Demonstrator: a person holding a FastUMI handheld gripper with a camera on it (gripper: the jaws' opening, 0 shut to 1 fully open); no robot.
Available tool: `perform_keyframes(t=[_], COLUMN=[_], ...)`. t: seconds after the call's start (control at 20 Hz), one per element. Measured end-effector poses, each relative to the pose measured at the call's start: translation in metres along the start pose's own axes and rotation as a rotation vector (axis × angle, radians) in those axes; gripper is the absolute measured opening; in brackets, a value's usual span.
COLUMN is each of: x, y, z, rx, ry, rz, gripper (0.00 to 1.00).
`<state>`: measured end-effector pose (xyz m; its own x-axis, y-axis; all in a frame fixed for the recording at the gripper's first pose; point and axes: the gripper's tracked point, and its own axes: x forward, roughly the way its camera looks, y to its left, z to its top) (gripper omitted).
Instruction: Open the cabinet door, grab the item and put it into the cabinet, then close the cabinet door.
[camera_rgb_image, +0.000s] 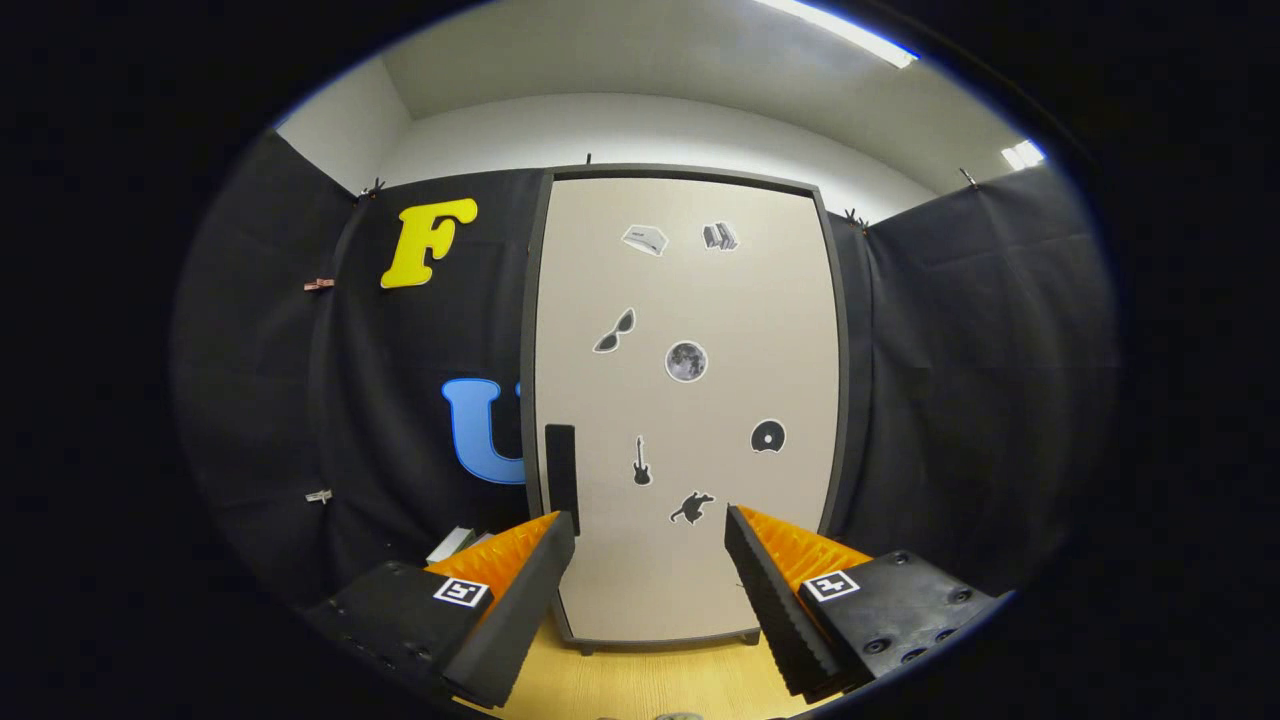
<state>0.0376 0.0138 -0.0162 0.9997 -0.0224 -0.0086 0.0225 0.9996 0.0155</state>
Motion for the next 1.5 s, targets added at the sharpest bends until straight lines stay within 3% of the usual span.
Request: perform_keyframes(t=[0.6, 1.2, 1.3, 1.35, 1.5], x=[0.051, 0.140, 0.153, 0.159, 0.166], y=[0.059, 0.082, 0.084, 0.086, 0.086], z=[-0.015, -0.052, -0.058, -0.062, -0.074], rx=[0.023, 0.025, 0.021, 0.020, 0.009], ry=[-0.001, 0.031, 0.034, 0.038, 0.054], rz=[0.064, 0.028, 0.015, 0.016, -0.002], gripper=[0.98, 0.96, 0.88, 0.76, 0.68])
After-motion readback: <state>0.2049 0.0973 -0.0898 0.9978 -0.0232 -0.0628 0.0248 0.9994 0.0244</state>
